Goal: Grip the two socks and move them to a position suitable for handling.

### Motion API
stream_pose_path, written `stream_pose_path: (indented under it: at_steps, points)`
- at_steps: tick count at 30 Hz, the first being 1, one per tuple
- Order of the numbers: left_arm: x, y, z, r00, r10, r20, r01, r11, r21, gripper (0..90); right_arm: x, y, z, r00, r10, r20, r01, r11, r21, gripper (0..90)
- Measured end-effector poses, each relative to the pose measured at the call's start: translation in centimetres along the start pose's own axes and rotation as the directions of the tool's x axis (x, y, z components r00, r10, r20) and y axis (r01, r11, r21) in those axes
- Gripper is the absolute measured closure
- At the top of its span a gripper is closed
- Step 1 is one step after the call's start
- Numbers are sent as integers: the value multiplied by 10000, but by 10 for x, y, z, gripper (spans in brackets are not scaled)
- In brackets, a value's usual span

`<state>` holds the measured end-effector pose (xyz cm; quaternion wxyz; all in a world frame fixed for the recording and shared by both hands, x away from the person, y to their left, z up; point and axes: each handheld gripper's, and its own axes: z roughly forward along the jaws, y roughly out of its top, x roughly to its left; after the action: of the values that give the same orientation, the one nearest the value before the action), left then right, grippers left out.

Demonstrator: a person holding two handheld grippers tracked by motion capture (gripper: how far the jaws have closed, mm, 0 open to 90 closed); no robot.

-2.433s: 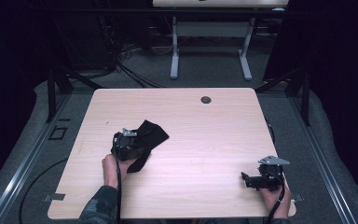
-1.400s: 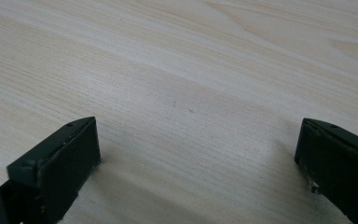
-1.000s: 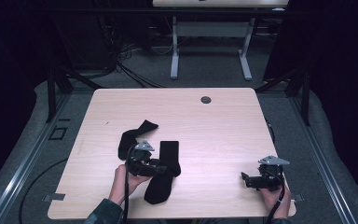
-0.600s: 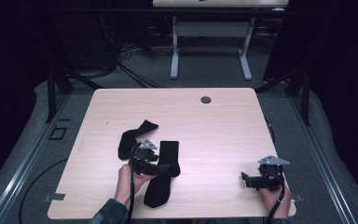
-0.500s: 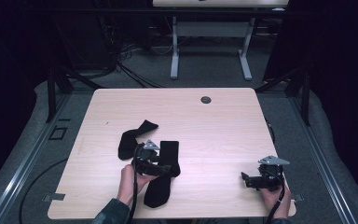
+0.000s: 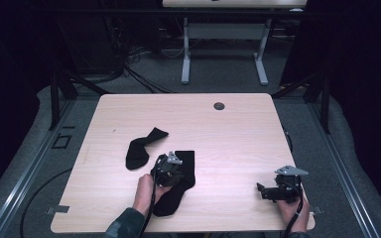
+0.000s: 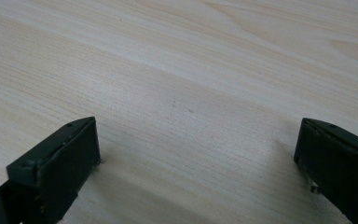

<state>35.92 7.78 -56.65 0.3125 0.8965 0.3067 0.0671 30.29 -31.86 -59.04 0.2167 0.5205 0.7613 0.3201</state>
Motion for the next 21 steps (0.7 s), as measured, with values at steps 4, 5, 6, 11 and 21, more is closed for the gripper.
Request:
stream_pose_path:
  at_steps: [4,5,6,11,21]
  points:
    - [-12,11,9,9921,948,827,-957,9954,62,821,0,0,0,10000,-3,24,3,10000,8,0]
    - [-12,11,9,9921,948,827,-957,9954,62,821,0,0,0,10000,-3,24,3,10000,8,0]
    - [-18,15,12,9831,1391,1186,-1421,9897,166,820,0,0,0,10000,-5,20,5,10000,5,1]
    - [-23,18,10,9760,1415,1658,-1437,9896,12,504,0,0,-1,10000,12,-48,-11,10000,38,15]
    - [-7,-10,-51,9966,170,812,-43,9880,-1541,228,10,14,-3,9959,60,-908,-69,9999,-87,61]
